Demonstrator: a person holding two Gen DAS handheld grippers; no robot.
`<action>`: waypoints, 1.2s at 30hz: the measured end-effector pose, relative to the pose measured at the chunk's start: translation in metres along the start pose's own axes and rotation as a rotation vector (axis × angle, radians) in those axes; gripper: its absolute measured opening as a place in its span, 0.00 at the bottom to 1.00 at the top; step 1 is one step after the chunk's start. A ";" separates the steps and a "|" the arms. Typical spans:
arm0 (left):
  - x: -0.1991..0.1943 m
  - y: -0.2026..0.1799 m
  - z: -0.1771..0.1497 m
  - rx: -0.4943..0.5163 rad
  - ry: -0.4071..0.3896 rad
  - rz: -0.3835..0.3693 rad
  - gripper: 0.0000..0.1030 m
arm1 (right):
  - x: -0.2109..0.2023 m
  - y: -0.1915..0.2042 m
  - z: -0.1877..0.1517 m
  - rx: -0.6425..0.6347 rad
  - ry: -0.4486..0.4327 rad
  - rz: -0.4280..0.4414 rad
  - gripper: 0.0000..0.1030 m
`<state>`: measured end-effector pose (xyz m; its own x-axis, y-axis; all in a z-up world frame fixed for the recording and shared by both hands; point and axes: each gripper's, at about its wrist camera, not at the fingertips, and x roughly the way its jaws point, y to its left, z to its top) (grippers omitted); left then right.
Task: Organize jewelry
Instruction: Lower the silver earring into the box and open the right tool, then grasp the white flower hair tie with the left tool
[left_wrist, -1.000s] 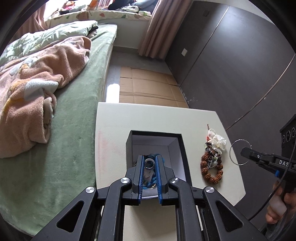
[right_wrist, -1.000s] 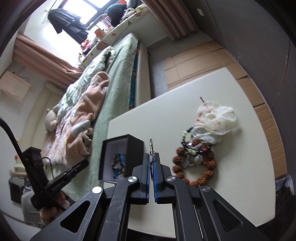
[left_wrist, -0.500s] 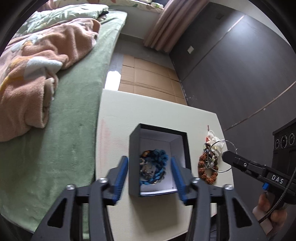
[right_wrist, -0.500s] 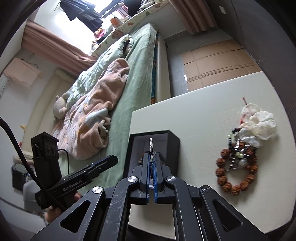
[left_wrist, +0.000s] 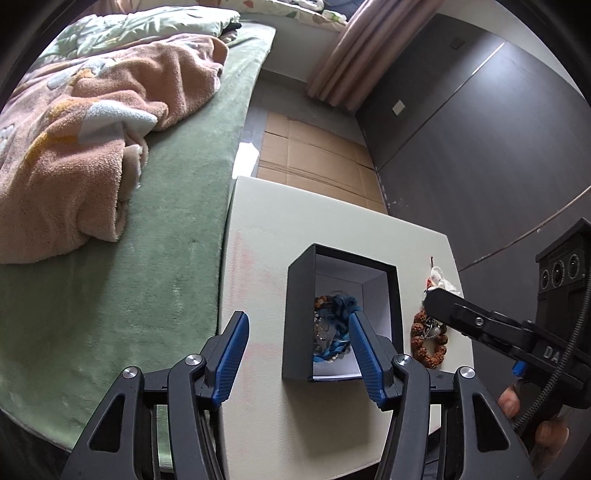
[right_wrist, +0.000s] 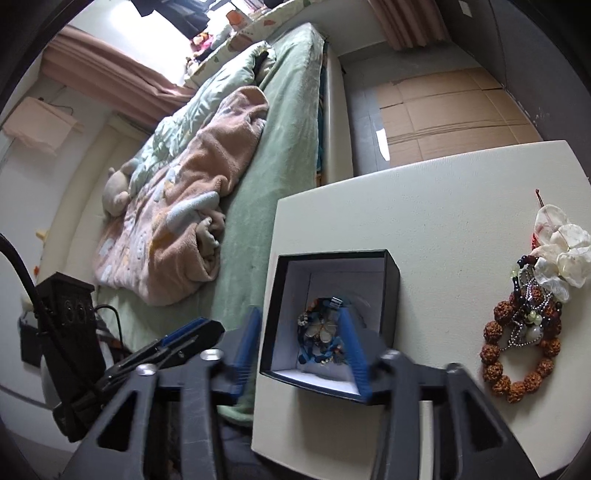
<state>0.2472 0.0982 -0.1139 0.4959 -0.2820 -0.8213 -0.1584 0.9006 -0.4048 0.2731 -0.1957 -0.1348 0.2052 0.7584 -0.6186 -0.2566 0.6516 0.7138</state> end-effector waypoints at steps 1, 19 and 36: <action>0.001 -0.003 0.000 0.006 0.002 0.001 0.56 | -0.003 -0.001 -0.002 -0.002 -0.001 0.010 0.49; 0.031 -0.081 -0.010 0.163 0.063 -0.020 0.57 | -0.093 -0.105 -0.049 0.204 -0.155 -0.093 0.72; 0.070 -0.160 -0.016 0.324 0.102 -0.022 0.57 | -0.123 -0.191 -0.088 0.435 -0.263 -0.111 0.73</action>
<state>0.2937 -0.0709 -0.1128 0.4057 -0.3192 -0.8565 0.1387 0.9477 -0.2875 0.2134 -0.4150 -0.2241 0.4534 0.6258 -0.6346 0.1849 0.6305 0.7539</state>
